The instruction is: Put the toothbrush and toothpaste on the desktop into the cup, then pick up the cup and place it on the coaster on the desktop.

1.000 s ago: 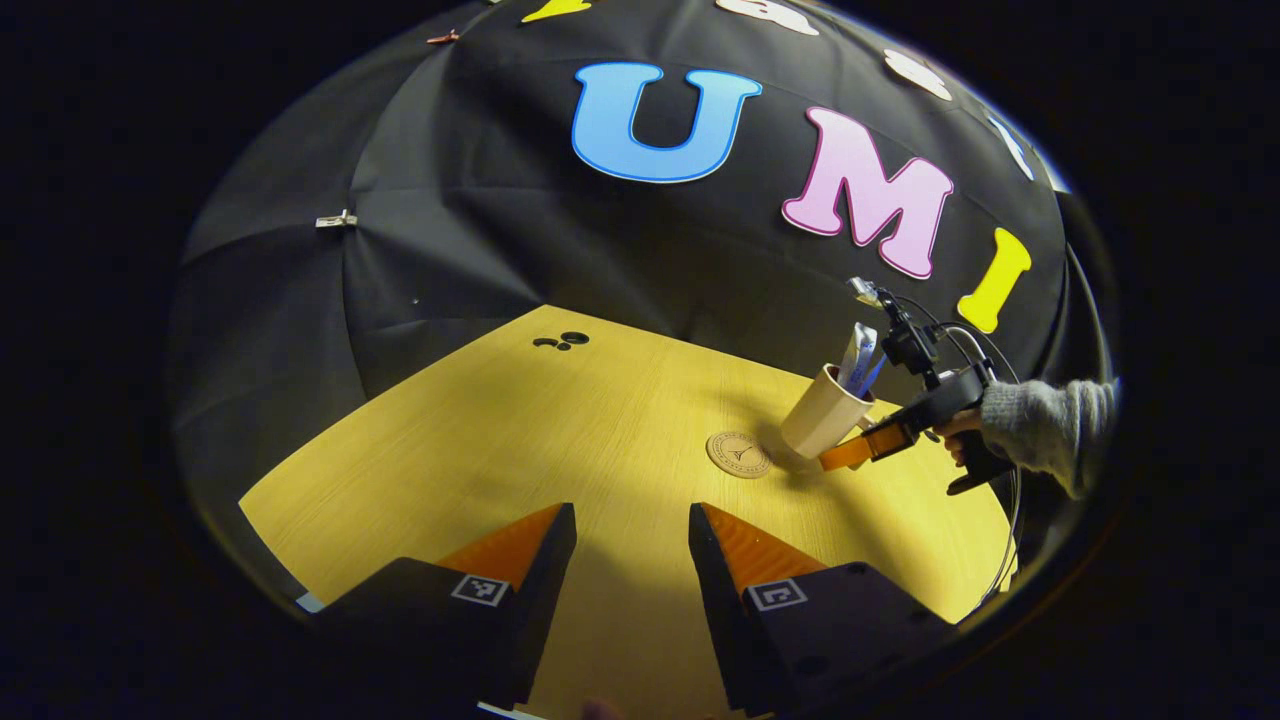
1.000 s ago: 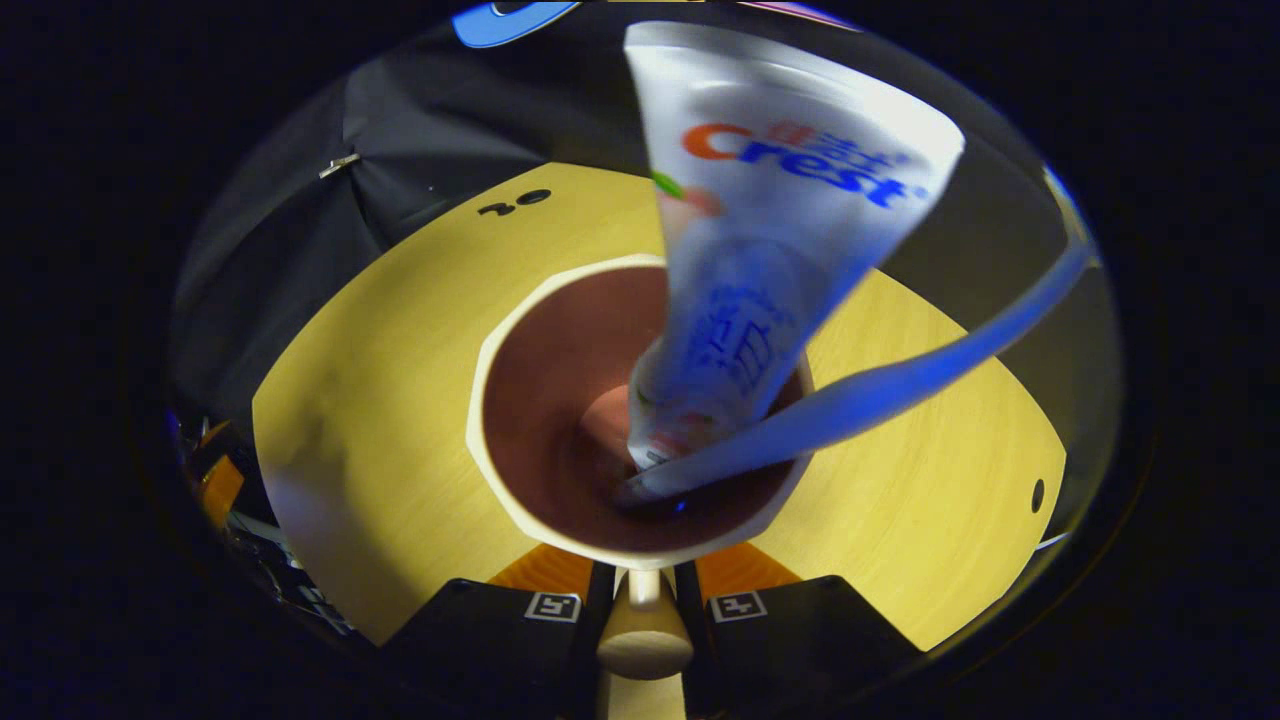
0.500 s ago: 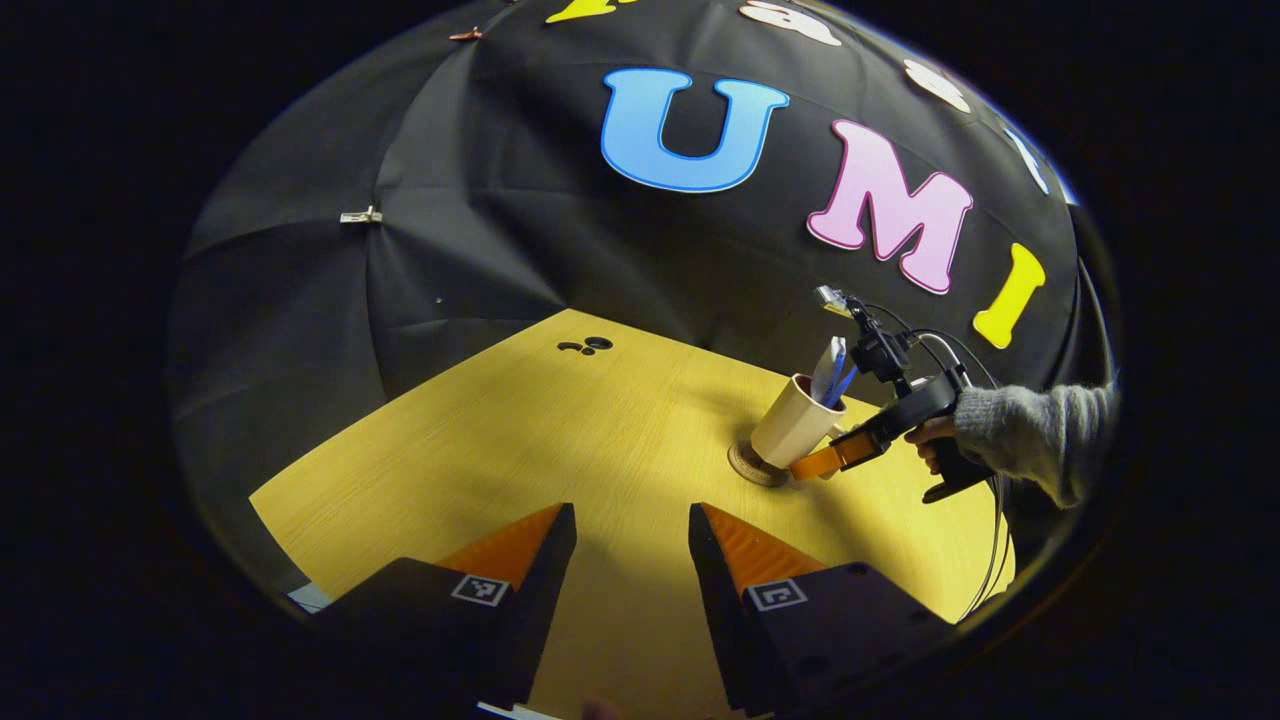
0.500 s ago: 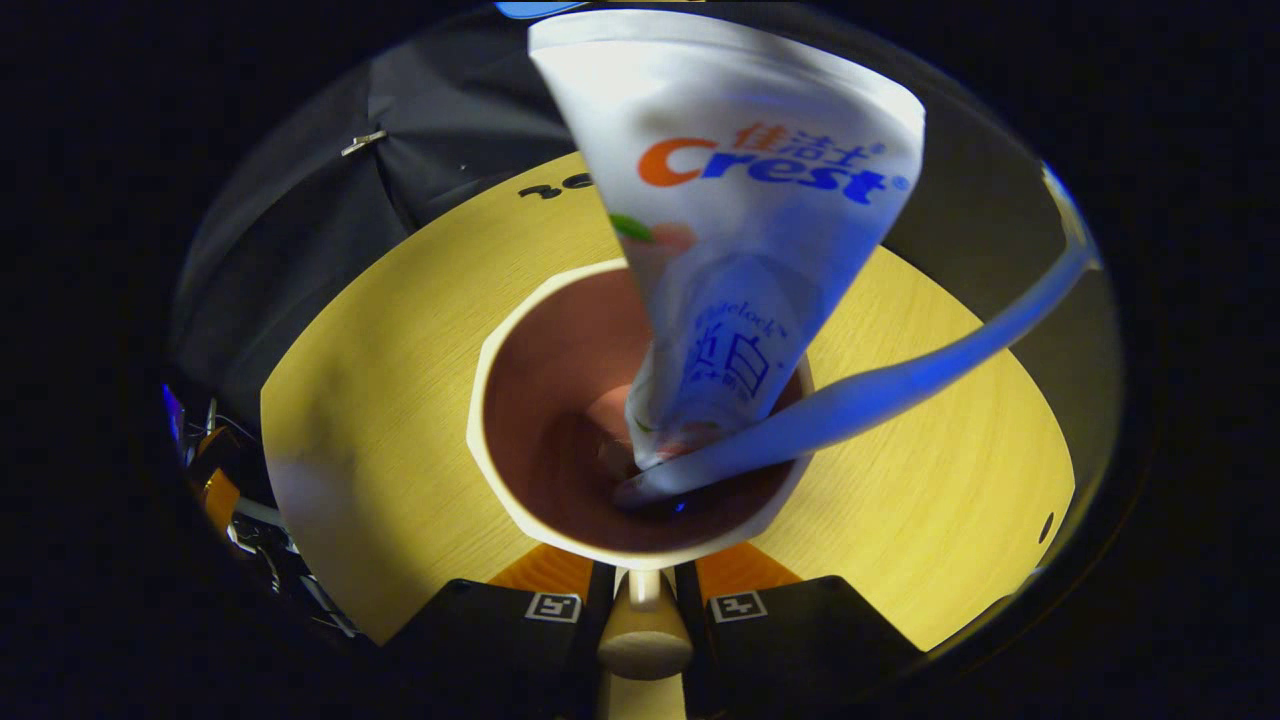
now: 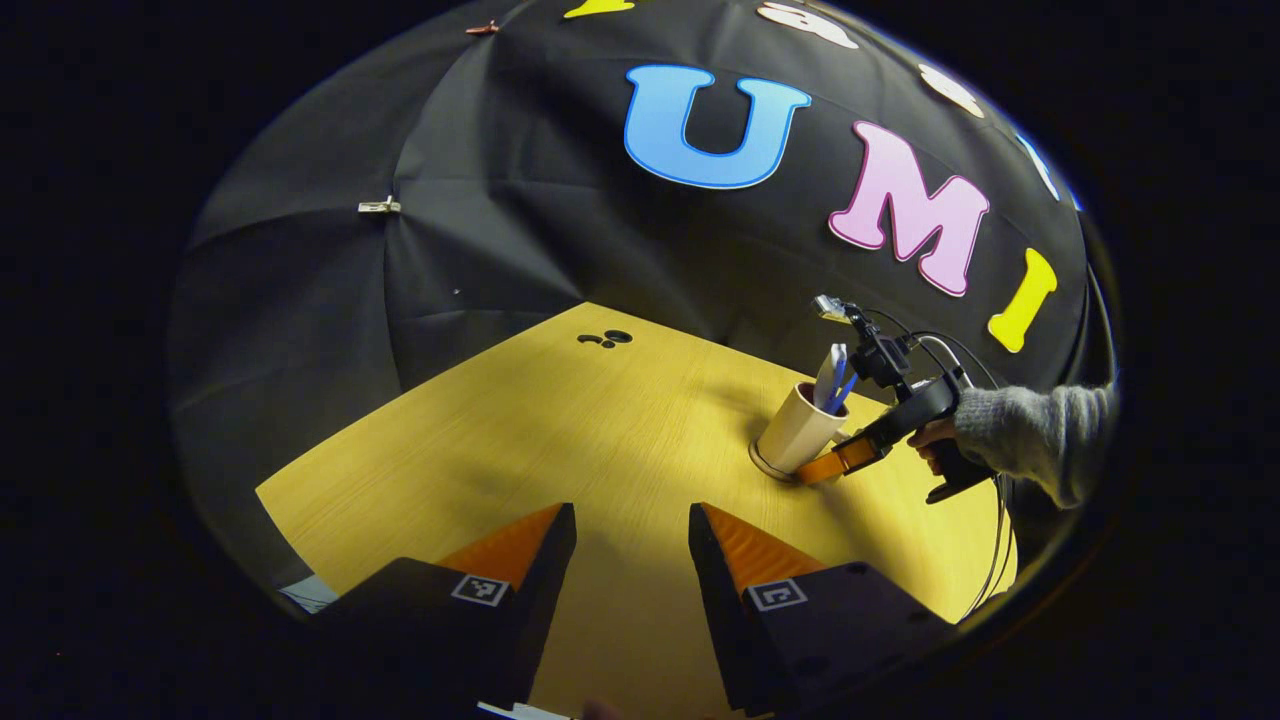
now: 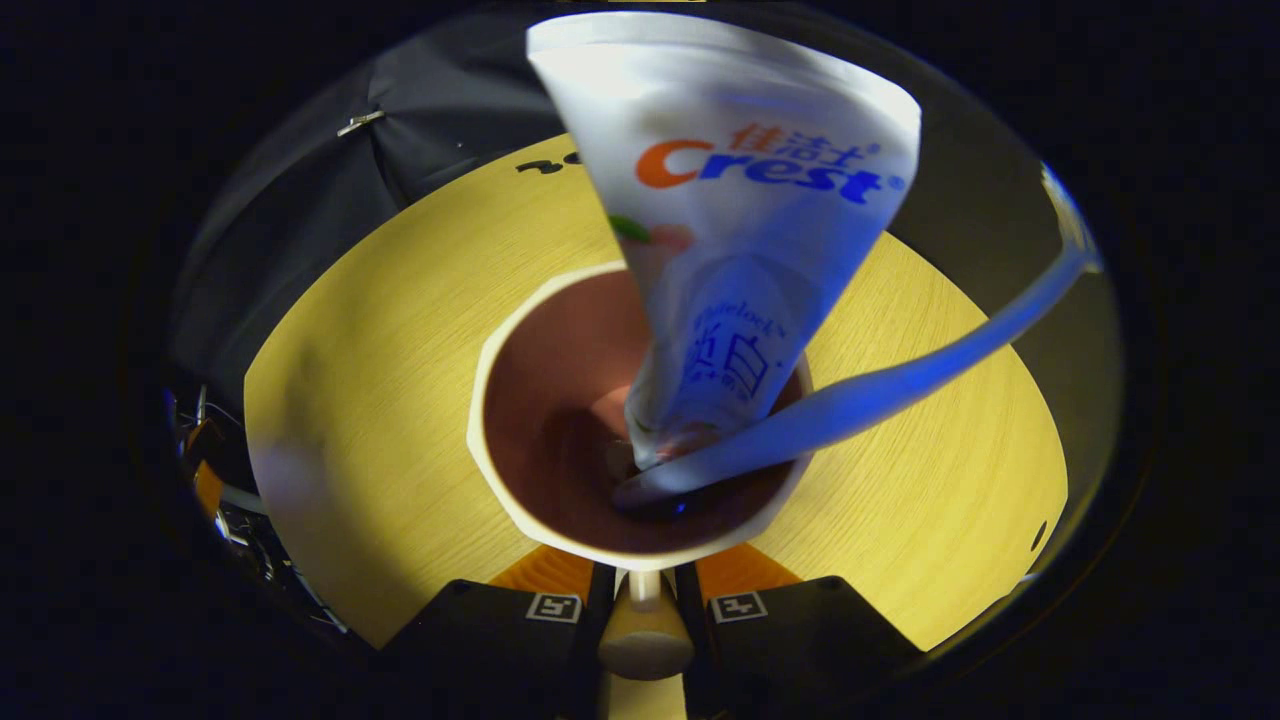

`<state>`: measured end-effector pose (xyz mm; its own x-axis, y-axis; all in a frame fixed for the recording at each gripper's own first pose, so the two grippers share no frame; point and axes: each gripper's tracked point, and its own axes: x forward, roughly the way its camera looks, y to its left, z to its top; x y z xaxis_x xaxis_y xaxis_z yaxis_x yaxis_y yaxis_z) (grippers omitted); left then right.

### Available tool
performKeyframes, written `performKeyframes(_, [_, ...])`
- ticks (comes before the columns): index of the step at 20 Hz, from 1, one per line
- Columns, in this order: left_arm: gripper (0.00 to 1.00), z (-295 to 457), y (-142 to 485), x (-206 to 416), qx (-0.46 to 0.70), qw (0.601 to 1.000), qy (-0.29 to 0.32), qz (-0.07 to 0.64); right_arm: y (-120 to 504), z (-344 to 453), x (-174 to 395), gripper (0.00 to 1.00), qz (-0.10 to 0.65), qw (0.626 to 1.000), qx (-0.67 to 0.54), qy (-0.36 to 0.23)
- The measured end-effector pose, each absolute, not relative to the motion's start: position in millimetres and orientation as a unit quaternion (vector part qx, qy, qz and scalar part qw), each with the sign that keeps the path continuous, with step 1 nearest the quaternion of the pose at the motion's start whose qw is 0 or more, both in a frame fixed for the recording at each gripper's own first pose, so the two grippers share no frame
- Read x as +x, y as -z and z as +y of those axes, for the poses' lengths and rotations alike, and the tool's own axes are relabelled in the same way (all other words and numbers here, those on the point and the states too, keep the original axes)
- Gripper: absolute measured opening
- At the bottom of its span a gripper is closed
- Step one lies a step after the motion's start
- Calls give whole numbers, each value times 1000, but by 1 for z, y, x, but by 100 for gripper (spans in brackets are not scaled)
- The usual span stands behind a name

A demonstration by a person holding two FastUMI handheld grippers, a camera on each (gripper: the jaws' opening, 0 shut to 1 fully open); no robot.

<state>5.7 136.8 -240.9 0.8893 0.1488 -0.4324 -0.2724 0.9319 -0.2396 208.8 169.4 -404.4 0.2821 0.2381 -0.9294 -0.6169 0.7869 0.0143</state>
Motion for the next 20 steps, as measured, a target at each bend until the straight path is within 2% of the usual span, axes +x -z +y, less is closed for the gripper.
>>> performKeyframes(3, [72,136,242,6,-150,960,-107,210,403,169,208,33,536,780,-174,-274])
performKeyframes(4, [72,134,243,8,-150,960,-107,210,401,169,207,38,537,780,-168,-274])
performKeyframes(5, [72,134,243,8,-150,960,-107,210,398,168,206,29,537,780,-165,-274])
performKeyframes(6, [72,135,243,8,-150,960,-106,209,395,167,205,34,537,780,-163,-275])
performKeyframes(10, [72,135,240,7,-148,962,-104,207,389,161,200,40,536,778,-174,-279])
performKeyframes(12, [72,132,240,6,-146,962,-102,207,377,156,200,40,527,785,-174,-275])
performKeyframes(13, [72,131,238,6,-145,962,-101,207,371,153,199,36,524,788,-172,-273])
performKeyframes(14, [72,130,238,6,-143,963,-100,207,362,151,196,41,520,791,-171,-273])
performKeyframes(16, [72,124,234,5,-144,963,-96,207,341,147,190,38,509,798,-164,-276])
performKeyframes(17, [72,121,231,5,-146,963,-92,205,330,144,186,41,502,804,-162,-275])
performKeyframes(19, [72,112,223,7,-144,965,-83,202,306,137,181,38,485,817,-156,-271])
performKeyframes(20, [72,107,218,9,-141,967,-79,200,292,135,178,41,475,825,-150,-268])
